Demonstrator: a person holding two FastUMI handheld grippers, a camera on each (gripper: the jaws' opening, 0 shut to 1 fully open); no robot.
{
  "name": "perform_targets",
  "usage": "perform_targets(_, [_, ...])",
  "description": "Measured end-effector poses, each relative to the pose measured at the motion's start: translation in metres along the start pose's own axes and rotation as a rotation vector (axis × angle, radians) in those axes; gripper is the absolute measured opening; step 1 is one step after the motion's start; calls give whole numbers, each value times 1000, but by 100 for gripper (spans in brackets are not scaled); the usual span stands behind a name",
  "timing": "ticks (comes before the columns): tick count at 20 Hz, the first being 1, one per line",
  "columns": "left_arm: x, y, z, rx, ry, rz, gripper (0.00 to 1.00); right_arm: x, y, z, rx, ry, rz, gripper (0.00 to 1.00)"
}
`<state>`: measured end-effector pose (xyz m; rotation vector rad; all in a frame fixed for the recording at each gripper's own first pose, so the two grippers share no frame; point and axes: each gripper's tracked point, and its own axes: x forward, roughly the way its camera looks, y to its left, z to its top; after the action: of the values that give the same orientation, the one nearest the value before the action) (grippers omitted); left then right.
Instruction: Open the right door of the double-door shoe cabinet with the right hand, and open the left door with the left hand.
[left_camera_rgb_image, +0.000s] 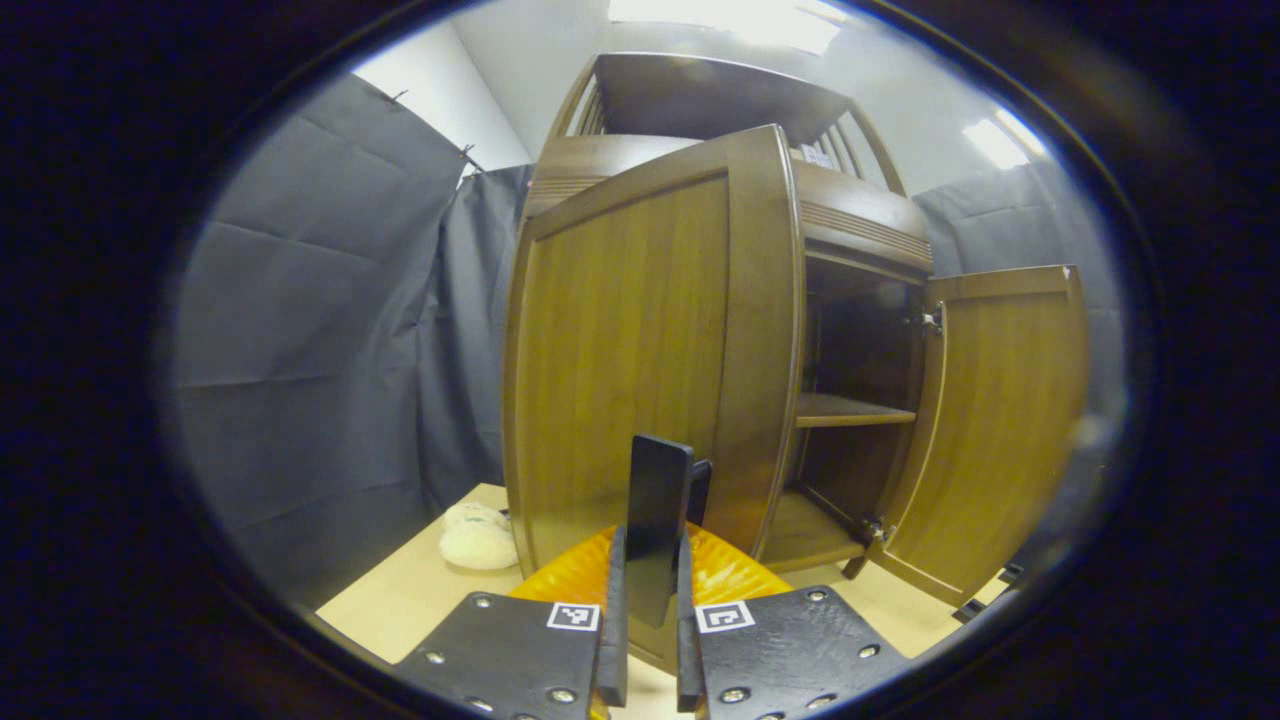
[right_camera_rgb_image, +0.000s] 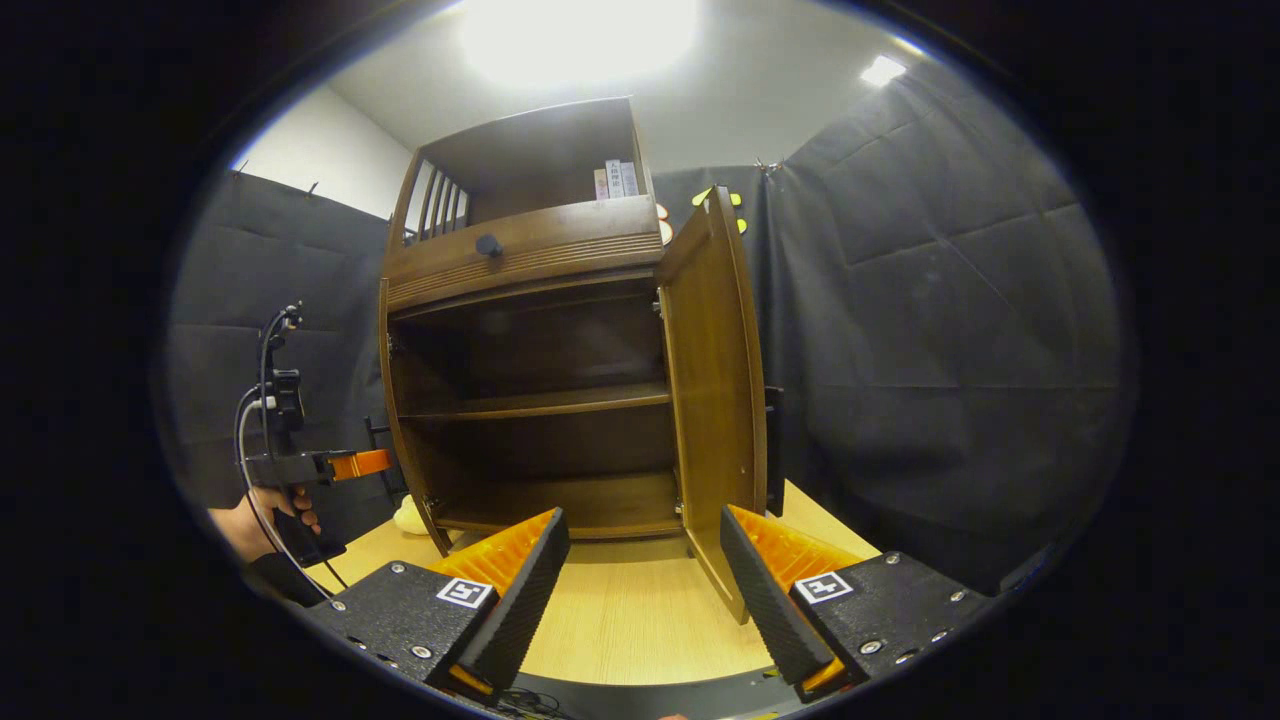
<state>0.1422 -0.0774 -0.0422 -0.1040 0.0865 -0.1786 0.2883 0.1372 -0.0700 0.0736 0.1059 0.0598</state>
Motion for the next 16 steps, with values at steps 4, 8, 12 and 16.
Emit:
perform_targets(4, [-17,25,3,-10,-2,48,25,7,10,-2,7,2,35,92])
perform_targets(8, [-29,53,4,-2,-8,91,25,14,22,-4,9,2,73,94])
perform_targets(12, [-38,76,17,14,-35,131,25,19,34,-8,4,6,103,92])
perform_targets(16, [-48,106,23,45,-50,187,13,24,43,-8,4,5,123,94])
